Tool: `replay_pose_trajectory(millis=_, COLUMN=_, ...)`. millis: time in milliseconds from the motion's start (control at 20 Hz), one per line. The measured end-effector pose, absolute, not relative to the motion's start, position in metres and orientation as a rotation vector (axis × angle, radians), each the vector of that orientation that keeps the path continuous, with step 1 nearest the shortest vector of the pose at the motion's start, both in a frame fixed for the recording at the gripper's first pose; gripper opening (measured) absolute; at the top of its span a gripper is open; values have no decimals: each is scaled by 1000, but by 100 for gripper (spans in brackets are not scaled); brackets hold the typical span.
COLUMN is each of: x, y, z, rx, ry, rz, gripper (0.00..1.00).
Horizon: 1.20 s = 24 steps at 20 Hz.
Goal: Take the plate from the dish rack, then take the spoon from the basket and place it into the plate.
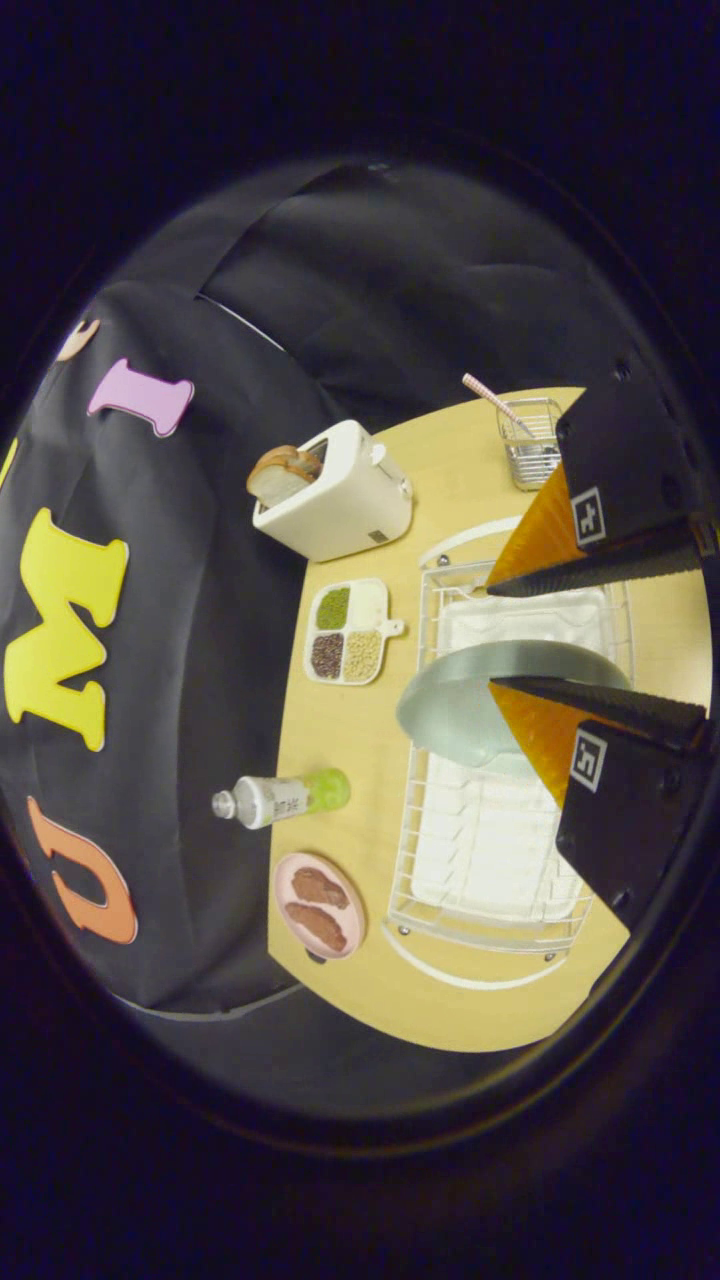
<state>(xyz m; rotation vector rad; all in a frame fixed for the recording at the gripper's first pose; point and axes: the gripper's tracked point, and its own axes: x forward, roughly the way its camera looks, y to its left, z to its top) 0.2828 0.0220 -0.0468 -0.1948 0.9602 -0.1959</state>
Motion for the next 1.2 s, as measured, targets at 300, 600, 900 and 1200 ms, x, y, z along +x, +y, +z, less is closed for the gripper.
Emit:
replay_pose_trajectory(millis=300, x=285, y=30, z=-61, rx=-301, ry=1115, rz=-241, gripper=29)
replay_pose_trajectory(millis=600, x=277, y=55, z=-49, rx=-485, ry=1036, rz=-365, gripper=16)
replay_pose_trajectory(millis=900, x=269, y=67, z=-45, rx=-578, ry=967, rz=-447, gripper=16)
replay_pose_trajectory(millis=1200, x=259, y=75, z=-40, rx=-601, ry=904, rz=-547, gripper=15)
